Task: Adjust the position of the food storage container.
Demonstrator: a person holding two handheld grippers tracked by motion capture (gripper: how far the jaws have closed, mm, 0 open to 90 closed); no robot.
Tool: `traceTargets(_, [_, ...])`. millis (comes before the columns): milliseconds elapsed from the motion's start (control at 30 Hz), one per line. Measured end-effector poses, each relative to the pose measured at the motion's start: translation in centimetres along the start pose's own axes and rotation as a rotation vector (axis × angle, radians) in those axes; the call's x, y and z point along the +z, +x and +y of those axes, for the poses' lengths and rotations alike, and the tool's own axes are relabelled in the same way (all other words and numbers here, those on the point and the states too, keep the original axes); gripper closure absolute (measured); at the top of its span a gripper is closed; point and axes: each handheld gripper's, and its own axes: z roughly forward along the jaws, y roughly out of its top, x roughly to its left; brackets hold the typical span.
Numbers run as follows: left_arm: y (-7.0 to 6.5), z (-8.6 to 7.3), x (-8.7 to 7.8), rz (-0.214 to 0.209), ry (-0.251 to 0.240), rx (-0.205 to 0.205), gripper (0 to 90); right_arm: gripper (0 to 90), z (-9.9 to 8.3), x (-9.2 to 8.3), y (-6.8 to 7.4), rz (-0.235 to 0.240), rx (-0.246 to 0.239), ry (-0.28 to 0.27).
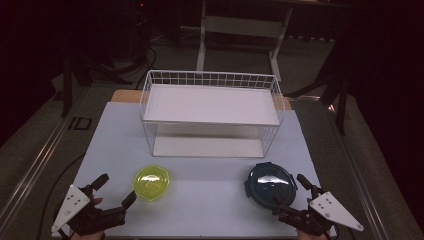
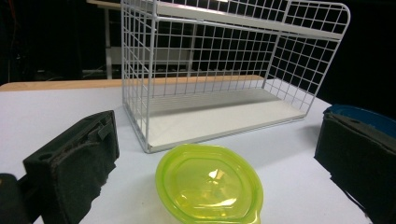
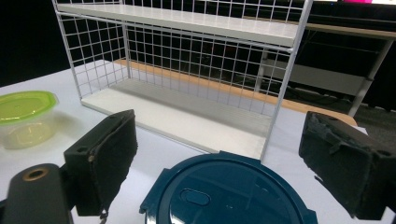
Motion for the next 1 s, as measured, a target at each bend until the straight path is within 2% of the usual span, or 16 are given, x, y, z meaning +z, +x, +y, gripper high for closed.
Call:
traceTargets(267, [-0.1,0.1,-0.1,0.002,-0.005,0.006,0.0,11.0,0.4,-0.3,-0.1,0.022,0.012,-0.005])
traceTargets(333, [0.0,0.0,0.0,0.001,-0.003,0.005,0.0,11.0,0.6,-0.4,-0.4,0.028,0.014,-0.008])
traceTargets(367, [-0.1,0.0,0.0,0.001,-0.002,0.004,0.0,11.0,0.8,-0.4,-0.8,0.046,0.038,-0.013])
traceTargets(400, [-0.1,0.0,0.0,0.001,-0.003,0.006,0.0,11.0,0.8,-0.4,-0.8,0.046,0.038,-0.013])
traceTargets(433, [-0.1,0.1,0.0,0.0,-0.004,0.005,0.0,11.0,1.1,-0.4,-1.2,0.04,0.065,-0.012])
traceTargets(467, [0.0,0.1,-0.1,0.0,-0.004,0.005,0.0,11.0,1.2,-0.4,-1.4,0.031,0.071,-0.009])
traceTargets(600, [0.0,0.0,0.0,0.003,-0.004,0.001,0.0,11.1,1.5,-0.4,-1.9,0.044,0.063,-0.014])
traceTargets(633, [0.0,0.0,0.0,0.003,-0.004,0.001,0.0,13.7,1.6,-0.1,-2.2,0.027,0.062,0.015])
traceTargets(667, [0.0,0.0,0.0,0.002,-0.003,0.0,0.0,13.7,1.6,-0.1,-2.2,0.027,0.062,0.015])
traceTargets(733, [0.0,0.0,0.1,0.002,-0.002,0.0,0.0,15.3,1.3,0.3,-3.0,0.044,0.092,0.056])
traceTargets(867, [0.0,0.0,0.1,-0.001,-0.001,-0.002,0.0,15.2,0.7,0.7,-3.9,0.063,0.129,0.071])
traceTargets(933, [0.0,0.0,0.1,0.0,-0.001,-0.002,0.0,21.9,0.1,1.0,-4.8,0.052,0.119,0.109])
traceTargets(967, [0.0,0.0,0.1,0.0,-0.001,-0.003,0.0,29.7,-0.1,1.0,-5.3,0.068,0.123,0.121])
traceTargets(1000, [0.0,0.0,0.1,0.0,-0.001,-0.003,0.0,29.7,-0.1,1.0,-5.3,0.068,0.123,0.121])
